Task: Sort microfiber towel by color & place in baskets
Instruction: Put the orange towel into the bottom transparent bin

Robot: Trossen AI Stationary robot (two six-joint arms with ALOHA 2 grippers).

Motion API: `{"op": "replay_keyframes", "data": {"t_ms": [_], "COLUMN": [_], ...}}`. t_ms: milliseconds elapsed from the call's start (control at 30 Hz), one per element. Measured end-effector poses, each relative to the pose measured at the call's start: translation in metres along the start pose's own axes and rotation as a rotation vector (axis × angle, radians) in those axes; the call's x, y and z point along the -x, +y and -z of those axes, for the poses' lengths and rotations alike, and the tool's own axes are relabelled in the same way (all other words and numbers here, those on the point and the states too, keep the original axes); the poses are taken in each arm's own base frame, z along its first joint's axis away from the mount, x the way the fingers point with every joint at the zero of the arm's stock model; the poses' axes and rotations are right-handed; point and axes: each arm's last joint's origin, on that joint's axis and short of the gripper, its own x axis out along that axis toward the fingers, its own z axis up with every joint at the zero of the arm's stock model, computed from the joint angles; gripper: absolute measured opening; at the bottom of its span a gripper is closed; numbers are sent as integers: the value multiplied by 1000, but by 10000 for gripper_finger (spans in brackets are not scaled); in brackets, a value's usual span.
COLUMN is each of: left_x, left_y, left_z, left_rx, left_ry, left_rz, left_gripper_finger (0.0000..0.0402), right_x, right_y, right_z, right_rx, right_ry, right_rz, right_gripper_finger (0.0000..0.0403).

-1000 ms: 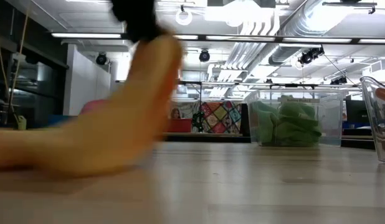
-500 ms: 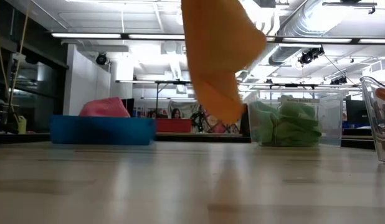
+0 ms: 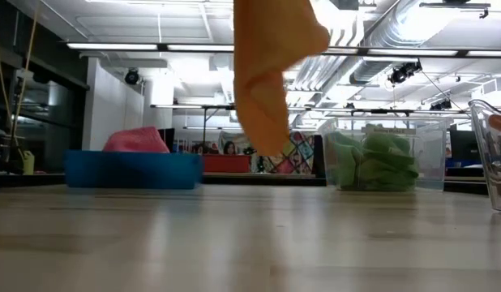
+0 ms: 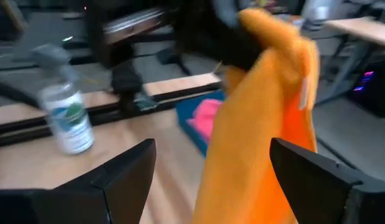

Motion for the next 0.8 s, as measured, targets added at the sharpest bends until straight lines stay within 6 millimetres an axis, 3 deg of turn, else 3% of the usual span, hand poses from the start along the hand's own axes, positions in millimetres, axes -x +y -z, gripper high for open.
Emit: {"op": "replay_keyframes", "data": {"t_ms": [333,567,800], "left_x": [10,15,18], "left_y": [4,4,-2], "left_z": [-7,-16,-17], "left_rx": [99,149,178], "left_ry": [-56,-127,-138], "left_rz": [16,72,144], "left_gripper_finger": [0,0,0], "right_x": [-32,-58,-63], "right_y": [-8,-3,-8], "right_z": [4,5,0], "right_rx": [59,100,89], "right_ry": [-15,-22,-57], "right_rz": [212,150,185], "right_gripper_finger": [311,311,306]}}
